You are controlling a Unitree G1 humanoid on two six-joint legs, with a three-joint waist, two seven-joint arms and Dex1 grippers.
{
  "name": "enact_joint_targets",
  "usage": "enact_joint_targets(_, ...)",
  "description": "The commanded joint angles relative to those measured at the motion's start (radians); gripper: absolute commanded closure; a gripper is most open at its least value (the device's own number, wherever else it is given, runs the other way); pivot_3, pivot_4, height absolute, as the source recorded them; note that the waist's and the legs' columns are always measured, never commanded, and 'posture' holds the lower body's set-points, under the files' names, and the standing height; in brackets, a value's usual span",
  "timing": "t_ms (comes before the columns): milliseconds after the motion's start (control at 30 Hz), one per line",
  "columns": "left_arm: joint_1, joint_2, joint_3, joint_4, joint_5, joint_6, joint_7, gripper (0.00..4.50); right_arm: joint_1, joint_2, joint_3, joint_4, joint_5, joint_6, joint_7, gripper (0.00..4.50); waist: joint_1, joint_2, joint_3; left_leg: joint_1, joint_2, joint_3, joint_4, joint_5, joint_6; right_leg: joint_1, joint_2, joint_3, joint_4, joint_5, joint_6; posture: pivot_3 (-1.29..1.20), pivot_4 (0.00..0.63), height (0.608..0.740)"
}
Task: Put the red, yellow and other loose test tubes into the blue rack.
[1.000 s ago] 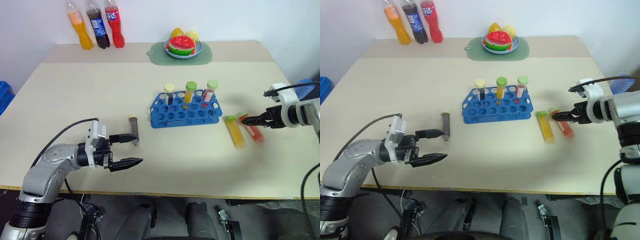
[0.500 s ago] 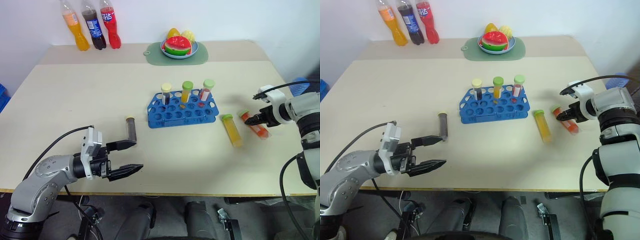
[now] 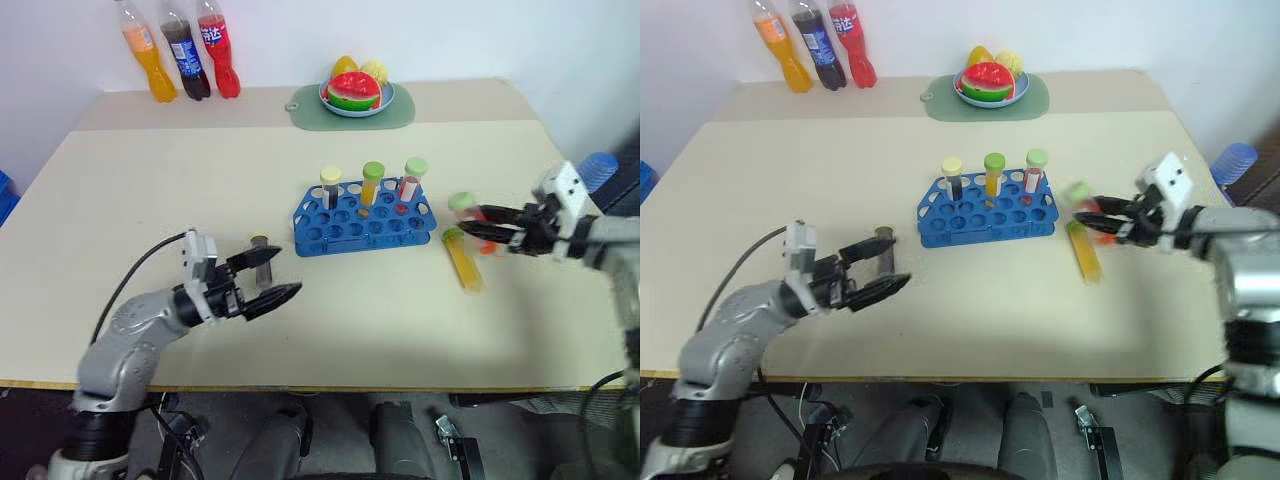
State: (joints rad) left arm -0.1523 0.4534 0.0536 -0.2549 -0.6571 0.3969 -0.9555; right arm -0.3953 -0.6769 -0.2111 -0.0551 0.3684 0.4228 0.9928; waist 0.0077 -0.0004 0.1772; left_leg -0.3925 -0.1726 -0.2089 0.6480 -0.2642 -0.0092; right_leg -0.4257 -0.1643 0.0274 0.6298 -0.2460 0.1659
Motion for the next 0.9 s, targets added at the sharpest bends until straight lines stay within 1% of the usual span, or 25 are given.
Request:
enact_joint_targets(33,-0.018,-0.01,-0.012,0.0,0.015,-0.031,-0.005,0.0,-0.007,0.118,-0.008,-0.066,-0.006,-0.132,-0.136,3.74,0.003,0.0,0.0,0.0,0.0,0.0,0.0,0.0,0.0,0.0,0.0,0.0,0.0,0.0,0.0,0.0,0.15,0.74)
enact_joint_targets(100,-0.026,-0.014,-0.025,0.005,0.018,-0.031,-0.012,0.0,-0.023,0.204,0.02,-0.026,-0.03,-0.204,-0.197,3.74,0.005,0.0,0.0,0.0,0.0,0.0,0.0,0.003,-0.005,0.0,0.0,0.0,0.0,0.0,0.0,0.0,0.15,0.74)
enact_joint_targets(167,-0.032,-0.012,-0.035,0.01,0.022,-0.032,-0.02,0.0,-0.052,0.273,0.028,0.036,-0.063,-0.279,-0.271,3.74,0.004,0.0,0.0,0.0,0.0,0.0,0.0,0.004,-0.006,0.0,0.0,0.0,0.0,0.0,0.0,0.0,0.15,0.74)
enact_joint_targets(333,-0.038,-0.006,-0.035,0.002,0.015,-0.021,-0.025,0.0,-0.094,0.349,0.033,0.157,-0.073,-0.411,-0.329,3.74,0.004,0.0,0.0,0.0,0.0,-0.001,-0.001,0.004,-0.006,0.0,0.001,0.0,0.0,0.0,0.0,0.0,0.15,0.74)
enact_joint_targets(467,-0.028,-0.013,-0.033,-0.021,0.003,-0.009,-0.012,0.0,-0.108,0.362,0.041,0.26,-0.106,-0.501,-0.364,3.74,0.0,0.0,0.0,0.001,0.001,-0.001,-0.001,0.004,-0.007,-0.001,0.002,0.0,0.001,0.0,0.0,0.0,0.15,0.74)
enact_joint_targets(733,-0.016,-0.012,-0.037,-0.031,0.004,-0.014,-0.006,0.0,-0.107,0.372,0.079,0.395,-0.151,-0.626,-0.376,3.74,-0.011,0.0,-0.001,0.001,0.004,0.0,-0.001,0.005,-0.008,0.0,0.005,0.001,0.001,0.002,-0.002,0.0,0.15,0.74)
enact_joint_targets(900,-0.019,-0.011,-0.034,-0.029,0.001,-0.014,-0.008,0.0,-0.116,0.403,0.099,0.443,-0.147,-0.66,-0.375,3.74,-0.022,0.0,-0.001,0.002,0.008,-0.001,-0.001,0.005,-0.01,0.0,0.009,0.001,0.001,0.003,-0.005,0.0,0.15,0.74)
